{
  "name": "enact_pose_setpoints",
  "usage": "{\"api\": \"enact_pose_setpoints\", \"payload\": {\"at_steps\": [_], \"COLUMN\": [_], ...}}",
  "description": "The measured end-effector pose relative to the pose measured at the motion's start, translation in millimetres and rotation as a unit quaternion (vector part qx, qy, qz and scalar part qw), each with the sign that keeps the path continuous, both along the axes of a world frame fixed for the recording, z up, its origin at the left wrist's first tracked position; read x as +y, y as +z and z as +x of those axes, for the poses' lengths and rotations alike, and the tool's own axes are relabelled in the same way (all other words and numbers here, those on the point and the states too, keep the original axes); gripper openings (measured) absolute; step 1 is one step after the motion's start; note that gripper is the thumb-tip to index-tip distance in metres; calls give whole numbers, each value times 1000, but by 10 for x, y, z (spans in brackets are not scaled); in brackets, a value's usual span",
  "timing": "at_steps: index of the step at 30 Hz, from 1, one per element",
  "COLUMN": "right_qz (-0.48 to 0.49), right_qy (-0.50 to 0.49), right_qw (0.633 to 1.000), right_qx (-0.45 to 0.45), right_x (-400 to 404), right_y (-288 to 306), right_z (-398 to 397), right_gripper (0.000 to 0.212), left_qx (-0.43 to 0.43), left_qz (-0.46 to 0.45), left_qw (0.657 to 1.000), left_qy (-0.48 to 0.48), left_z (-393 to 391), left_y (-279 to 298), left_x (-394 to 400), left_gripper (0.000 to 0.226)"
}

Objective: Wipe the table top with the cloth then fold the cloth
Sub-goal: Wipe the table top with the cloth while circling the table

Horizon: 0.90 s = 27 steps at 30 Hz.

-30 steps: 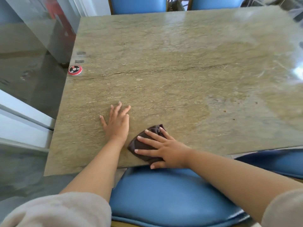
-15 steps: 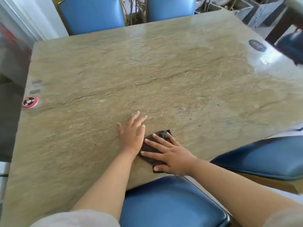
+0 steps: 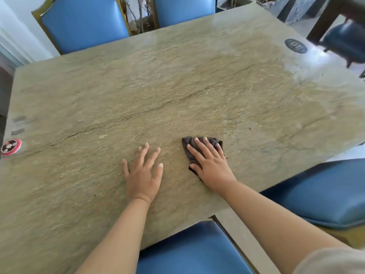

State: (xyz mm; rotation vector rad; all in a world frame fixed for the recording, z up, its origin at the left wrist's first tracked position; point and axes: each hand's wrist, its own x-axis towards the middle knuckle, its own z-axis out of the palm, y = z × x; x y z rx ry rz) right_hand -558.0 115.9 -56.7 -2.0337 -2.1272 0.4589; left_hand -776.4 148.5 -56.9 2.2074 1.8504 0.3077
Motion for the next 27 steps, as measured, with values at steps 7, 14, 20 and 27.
{"api": "enact_pose_setpoints", "payload": {"at_steps": [7,14,20,27], "right_qz": [29,185,39,0], "right_qy": [109,-162,-472,-448], "right_qw": [984,956,874,890], "right_qx": [137,161,110,83], "right_x": [-720,-413,-173,455], "right_y": [100,423,189,136], "right_z": [69,544,1175,1455], "right_gripper": [41,43,52,56], "left_qx": [6,-23,-5,26], "left_qz": [-21,-28,-18,1], "left_qw": [999,997,997,997], "left_qy": [49,-69,-80,-79], "left_z": [198,952,1309,1361], "left_y": [51,142,27,-44], "left_x": [-8,95,196,185], "left_gripper": [45,47,51,60]}}
